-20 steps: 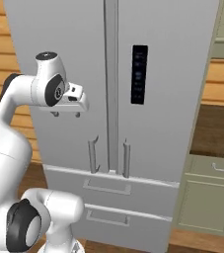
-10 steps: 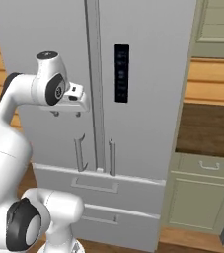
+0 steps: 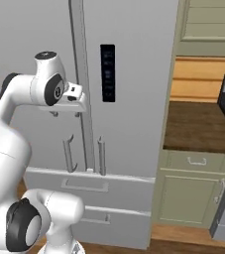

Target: Take the strawberry from the fridge and place it on top of the pancake, located on the dining counter.

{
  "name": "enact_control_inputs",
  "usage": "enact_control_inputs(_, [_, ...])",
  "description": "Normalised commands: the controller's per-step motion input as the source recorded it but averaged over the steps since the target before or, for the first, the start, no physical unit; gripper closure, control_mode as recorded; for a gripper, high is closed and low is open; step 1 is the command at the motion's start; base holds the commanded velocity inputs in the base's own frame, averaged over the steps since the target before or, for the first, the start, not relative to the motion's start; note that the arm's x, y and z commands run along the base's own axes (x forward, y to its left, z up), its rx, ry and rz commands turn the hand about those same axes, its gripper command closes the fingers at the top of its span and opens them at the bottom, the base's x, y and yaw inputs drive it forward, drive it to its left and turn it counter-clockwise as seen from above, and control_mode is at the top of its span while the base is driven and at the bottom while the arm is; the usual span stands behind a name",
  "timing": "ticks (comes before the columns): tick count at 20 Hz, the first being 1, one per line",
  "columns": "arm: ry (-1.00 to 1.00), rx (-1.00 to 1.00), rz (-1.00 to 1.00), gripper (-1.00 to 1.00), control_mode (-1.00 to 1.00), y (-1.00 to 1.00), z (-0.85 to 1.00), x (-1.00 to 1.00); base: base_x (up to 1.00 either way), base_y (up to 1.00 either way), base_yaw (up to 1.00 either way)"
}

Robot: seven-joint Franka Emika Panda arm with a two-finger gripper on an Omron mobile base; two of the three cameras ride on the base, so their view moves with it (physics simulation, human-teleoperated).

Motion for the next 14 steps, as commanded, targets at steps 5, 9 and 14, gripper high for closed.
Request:
enact_control_inputs(5, [0.00,0.00,0.00,-1.00,1.00,0.00,0.00,0.00,-0.52,-0.33,-0.09])
enact_control_inputs(9, [0.00,0.00,0.00,-1.00,1.00,0.00,0.00,0.00,-0.77,-0.42,-0.10])
enact_control_inputs(14, [0.03,0.01,-0.05,-1.00,-1.00,-0.12,-0.21,-0.05,-0.14,-0.12,-0.04])
